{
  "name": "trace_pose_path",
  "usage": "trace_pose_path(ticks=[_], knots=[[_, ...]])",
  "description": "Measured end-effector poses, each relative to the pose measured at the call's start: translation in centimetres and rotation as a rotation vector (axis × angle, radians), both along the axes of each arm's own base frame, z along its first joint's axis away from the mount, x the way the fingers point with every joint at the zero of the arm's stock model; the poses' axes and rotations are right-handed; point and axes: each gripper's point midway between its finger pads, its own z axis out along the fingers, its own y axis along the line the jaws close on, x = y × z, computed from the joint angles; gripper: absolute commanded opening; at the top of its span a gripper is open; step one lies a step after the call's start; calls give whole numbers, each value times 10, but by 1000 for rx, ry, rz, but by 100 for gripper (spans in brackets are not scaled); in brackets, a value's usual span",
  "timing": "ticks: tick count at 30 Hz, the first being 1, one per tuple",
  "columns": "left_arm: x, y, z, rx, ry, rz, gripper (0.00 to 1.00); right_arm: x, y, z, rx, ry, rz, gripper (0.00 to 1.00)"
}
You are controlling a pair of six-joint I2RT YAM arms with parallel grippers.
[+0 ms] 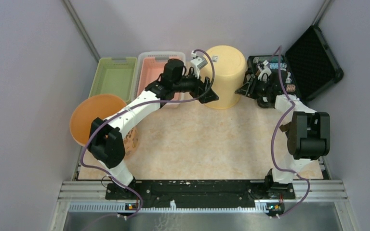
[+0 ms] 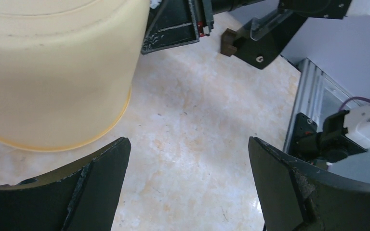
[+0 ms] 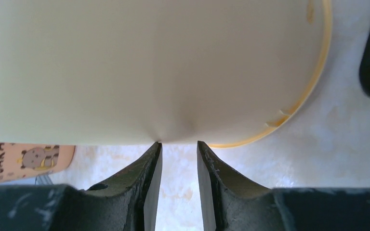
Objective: Turn the large container upside down
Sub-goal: Move the container to the center of the board.
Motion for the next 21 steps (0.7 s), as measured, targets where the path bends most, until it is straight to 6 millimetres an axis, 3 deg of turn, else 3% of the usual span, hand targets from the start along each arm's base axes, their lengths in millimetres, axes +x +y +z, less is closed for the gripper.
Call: trace_pose_path(ticks=[8, 14, 21], knots=[[41, 5, -7, 95, -73, 137, 99, 32, -10, 7, -35, -38, -65, 33], [89, -3, -21, 161, -129, 192, 99, 35, -12, 9, -46, -49, -75, 34], [125, -16, -47, 196, -123, 202, 99, 33, -13, 5, -72, -57, -58, 34]])
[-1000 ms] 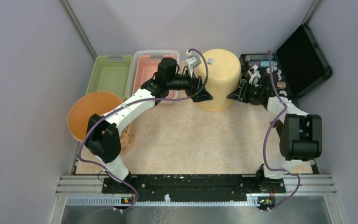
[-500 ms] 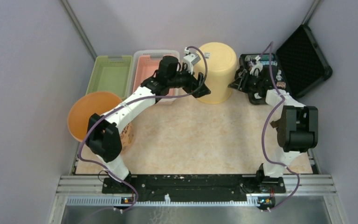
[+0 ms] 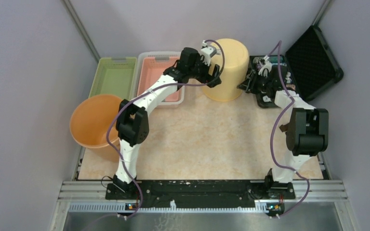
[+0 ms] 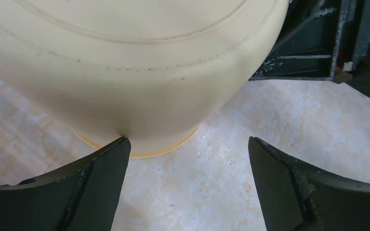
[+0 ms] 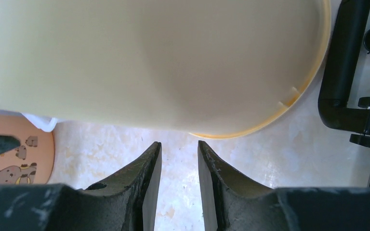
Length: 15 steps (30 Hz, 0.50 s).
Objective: Turn the large container upside down
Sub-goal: Move the container to the center of the board.
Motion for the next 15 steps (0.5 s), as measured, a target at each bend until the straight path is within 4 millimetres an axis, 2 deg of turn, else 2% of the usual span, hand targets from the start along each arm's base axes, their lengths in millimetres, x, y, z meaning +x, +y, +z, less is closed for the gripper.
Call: trace_pose_path(ticks=[3, 6, 9, 11, 15], knots=[[13, -4, -7, 11, -6, 13, 99, 0, 0, 1, -9, 2, 5, 34], [26, -3, -12, 36, -22, 49, 99, 5, -1, 11, -15, -15, 9, 34], [38, -2, -14, 50, -37, 80, 99, 21, -2, 28, -19, -64, 9, 34], [43, -1, -17, 56, -42, 97, 99, 30, -2, 33, -20, -79, 8, 34], [51, -1, -21, 61, -48, 111, 99, 45, -3, 22, -18, -65, 1, 35]])
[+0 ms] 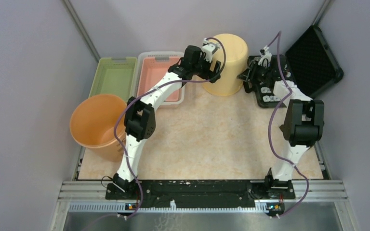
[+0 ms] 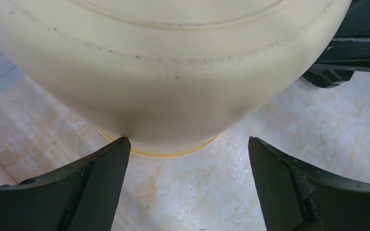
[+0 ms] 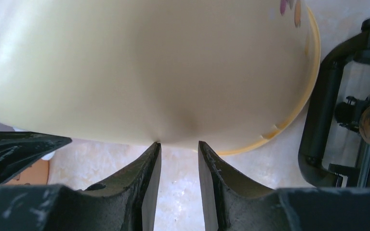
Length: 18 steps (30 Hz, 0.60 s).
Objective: Turn the large container upside down
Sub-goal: Move the container to the center of the board.
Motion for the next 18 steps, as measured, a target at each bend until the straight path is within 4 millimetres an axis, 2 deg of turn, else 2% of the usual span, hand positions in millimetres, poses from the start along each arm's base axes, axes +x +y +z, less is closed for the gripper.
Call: trace_pose_path(ticks=[4, 7, 14, 18], knots=[[7, -2, -8, 4, 1, 4, 99, 8, -1, -19, 5, 45, -11, 35], [11, -4, -17, 14, 5, 4, 99, 15, -2, -25, 3, 61, -22, 35], [19, -4, -43, 59, 4, 3, 99, 29, -5, -18, -4, 46, -38, 36], [20, -5, -50, 69, 2, -4, 99, 40, -7, -10, -8, 25, -47, 36]])
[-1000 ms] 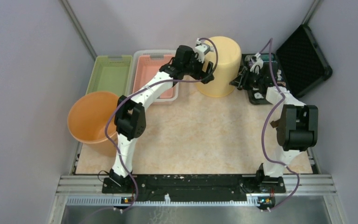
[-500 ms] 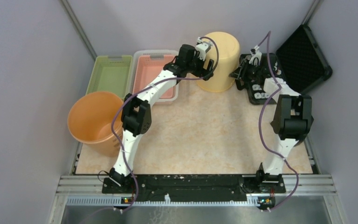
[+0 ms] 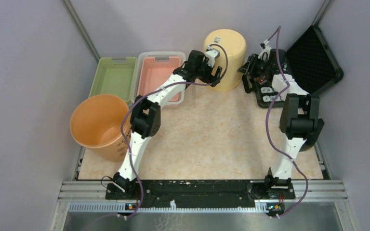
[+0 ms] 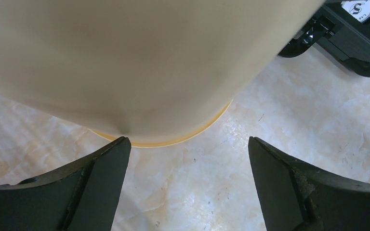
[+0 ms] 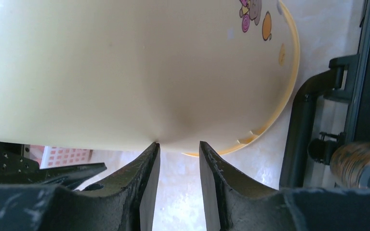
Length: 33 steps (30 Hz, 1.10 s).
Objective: Turn the large container upside down
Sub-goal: Move the container to the center of the board.
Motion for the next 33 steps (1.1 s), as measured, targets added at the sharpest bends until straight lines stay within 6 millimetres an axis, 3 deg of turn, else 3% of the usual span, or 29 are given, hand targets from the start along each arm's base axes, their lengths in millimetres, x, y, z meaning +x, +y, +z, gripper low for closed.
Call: trace_pose_path(ticks=[5, 13, 17, 20, 23, 26, 28, 33], knots=[[1, -1, 1, 1, -14, -4, 99, 12, -1, 0, 6, -2, -14, 37], [-4, -6, 1, -16, 0, -33, 99, 6, -1, -5, 5, 21, -13, 37], [-26, -12, -2, -51, 62, -118, 99, -20, 2, 0, -2, 39, 16, 38], [-49, -15, 7, -84, 100, -190, 99, -50, 5, 29, -15, 1, 51, 40], [-68, -13, 37, -119, 92, -238, 99, -78, 7, 75, -44, -106, 84, 43], [-86, -5, 88, -150, 21, -264, 99, -112, 9, 131, -91, -268, 118, 50], [-97, 6, 125, -159, -59, -262, 99, -137, 9, 157, -129, -365, 137, 54], [-116, 45, 200, -138, -285, -186, 99, -194, 10, 185, -222, -535, 180, 66]])
